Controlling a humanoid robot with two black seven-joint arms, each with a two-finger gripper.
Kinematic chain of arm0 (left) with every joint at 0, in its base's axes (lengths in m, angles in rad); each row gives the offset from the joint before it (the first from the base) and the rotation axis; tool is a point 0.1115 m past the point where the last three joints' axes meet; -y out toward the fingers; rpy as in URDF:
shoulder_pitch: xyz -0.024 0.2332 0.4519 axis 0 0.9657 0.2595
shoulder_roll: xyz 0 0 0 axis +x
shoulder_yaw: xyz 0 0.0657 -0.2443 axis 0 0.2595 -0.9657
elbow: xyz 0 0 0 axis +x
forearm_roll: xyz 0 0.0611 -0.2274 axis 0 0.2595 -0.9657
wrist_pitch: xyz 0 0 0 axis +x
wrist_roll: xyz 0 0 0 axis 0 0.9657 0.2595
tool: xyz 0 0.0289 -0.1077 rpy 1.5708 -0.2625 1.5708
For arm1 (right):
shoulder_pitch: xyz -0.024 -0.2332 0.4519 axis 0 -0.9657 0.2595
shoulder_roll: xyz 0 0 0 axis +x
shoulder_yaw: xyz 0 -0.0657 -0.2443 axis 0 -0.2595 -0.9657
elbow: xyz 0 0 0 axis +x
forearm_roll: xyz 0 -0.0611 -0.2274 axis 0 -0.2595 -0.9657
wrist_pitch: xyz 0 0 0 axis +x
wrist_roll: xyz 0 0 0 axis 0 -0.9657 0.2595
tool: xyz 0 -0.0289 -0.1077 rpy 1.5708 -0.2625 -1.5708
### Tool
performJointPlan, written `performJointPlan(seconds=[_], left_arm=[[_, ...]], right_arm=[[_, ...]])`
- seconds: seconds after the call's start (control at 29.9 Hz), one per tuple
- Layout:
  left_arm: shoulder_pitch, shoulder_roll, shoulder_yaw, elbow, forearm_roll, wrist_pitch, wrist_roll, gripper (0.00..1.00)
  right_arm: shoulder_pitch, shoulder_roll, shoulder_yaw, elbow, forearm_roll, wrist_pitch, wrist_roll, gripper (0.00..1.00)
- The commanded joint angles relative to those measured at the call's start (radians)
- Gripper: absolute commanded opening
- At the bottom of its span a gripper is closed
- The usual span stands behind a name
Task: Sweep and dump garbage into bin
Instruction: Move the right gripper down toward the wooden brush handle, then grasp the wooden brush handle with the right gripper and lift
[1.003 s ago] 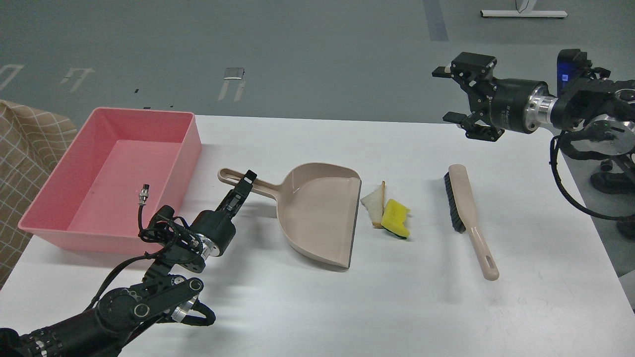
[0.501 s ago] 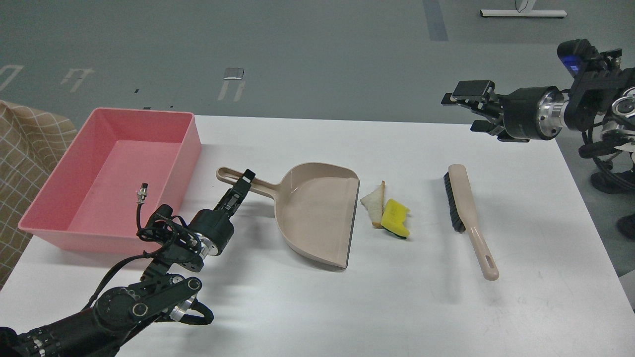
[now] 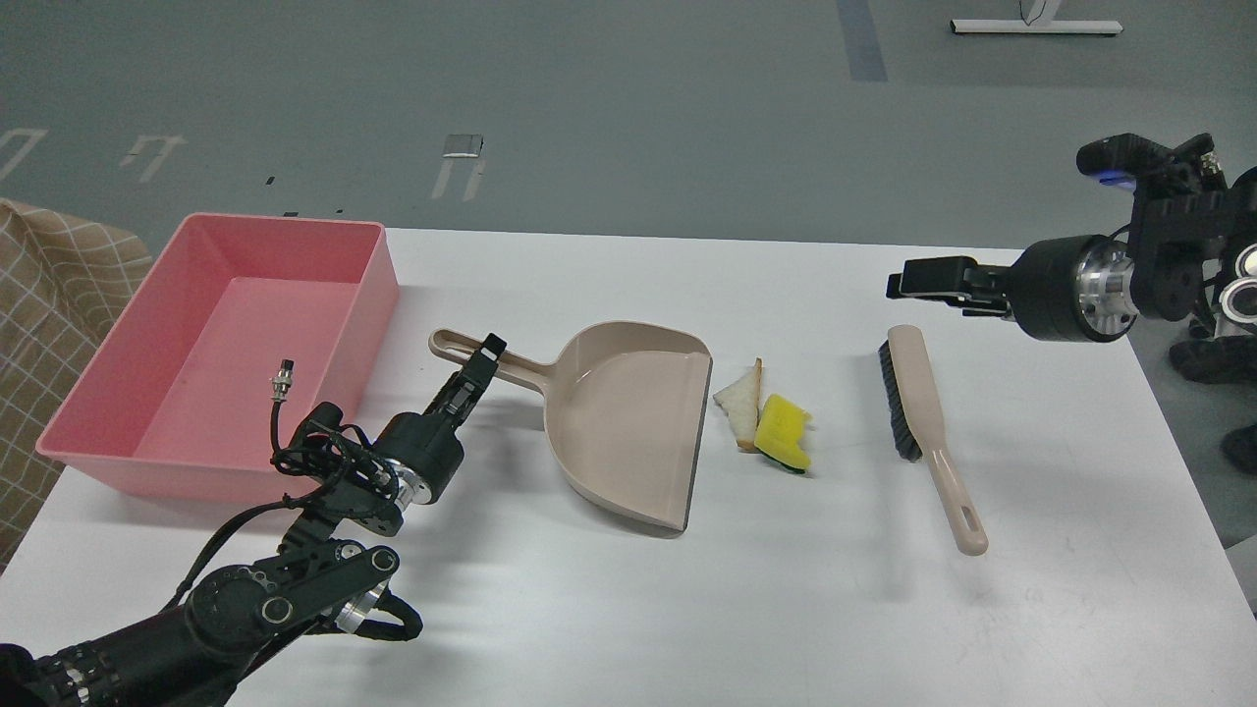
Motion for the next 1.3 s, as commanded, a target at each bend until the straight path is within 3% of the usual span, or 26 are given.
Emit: performJointPlan(seconds=[0.0, 0.17, 0.4, 1.07, 1.27], left_arm=[[-0.004, 0.001, -0.001, 0.0, 0.0, 0.0, 0.0, 0.0], [-0.004, 0.001, -0.001, 0.0, 0.003, 0.0, 0.0, 0.0], [-0.009, 0.001, -0.001, 0.0, 0.003, 0.0, 0.0, 0.0], [-0.014, 0.021, -0.001, -0.005, 0.003, 0.0, -0.002, 0.0], [-0.014, 0.022, -0.001, -0.005, 0.003, 0.0, -0.002, 0.0]], right_arm=[[0.0, -0.06, -0.041, 0.08, -0.001, 0.0, -0.001, 0.96], [0.005, -0.168, -0.057, 0.167, -0.004, 0.0, -0.021, 0.95], [-0.006, -0.215, -0.075, 0.186, -0.013, 0.0, -0.042, 0.93], [-0.098, -0.139, -0.134, 0.21, -0.061, 0.0, -0.047, 0.9], [-0.113, -0.125, -0.135, 0.209, -0.063, 0.0, -0.068, 0.86]])
